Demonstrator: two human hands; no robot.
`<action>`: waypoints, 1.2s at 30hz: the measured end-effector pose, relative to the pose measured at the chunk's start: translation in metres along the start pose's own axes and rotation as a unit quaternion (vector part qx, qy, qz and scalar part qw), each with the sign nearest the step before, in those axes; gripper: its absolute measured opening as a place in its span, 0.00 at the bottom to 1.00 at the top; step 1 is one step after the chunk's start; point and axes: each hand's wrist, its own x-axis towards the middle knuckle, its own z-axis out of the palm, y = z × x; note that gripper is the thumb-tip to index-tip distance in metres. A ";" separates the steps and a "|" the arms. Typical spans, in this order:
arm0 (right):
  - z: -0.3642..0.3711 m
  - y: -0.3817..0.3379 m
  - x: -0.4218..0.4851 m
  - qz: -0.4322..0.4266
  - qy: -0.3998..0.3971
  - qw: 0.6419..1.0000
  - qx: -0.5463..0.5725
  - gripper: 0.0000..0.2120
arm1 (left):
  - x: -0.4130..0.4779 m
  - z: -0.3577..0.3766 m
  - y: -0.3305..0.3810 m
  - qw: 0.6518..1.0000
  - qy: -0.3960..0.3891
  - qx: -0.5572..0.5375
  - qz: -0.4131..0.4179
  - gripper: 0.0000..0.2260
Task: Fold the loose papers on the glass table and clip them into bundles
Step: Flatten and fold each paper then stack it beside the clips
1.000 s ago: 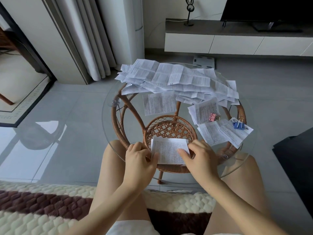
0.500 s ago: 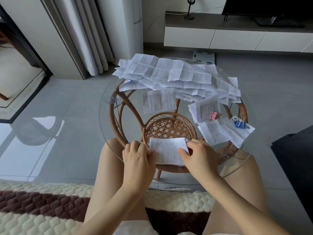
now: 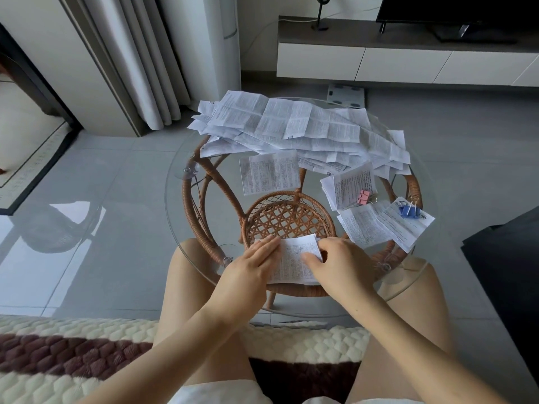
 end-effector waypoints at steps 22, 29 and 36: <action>0.018 0.010 -0.037 -0.130 -0.012 0.985 -0.109 0.24 | -0.009 -0.011 -0.010 0.998 -0.044 0.040 0.019 0.23; 0.010 0.018 -0.031 -0.147 -0.029 0.984 -0.099 0.25 | -0.013 -0.014 -0.025 0.996 -0.079 0.020 0.026 0.23; 0.001 0.024 -0.027 -0.168 -0.096 0.979 -0.060 0.31 | -0.010 -0.016 -0.029 0.995 -0.071 -0.068 0.014 0.20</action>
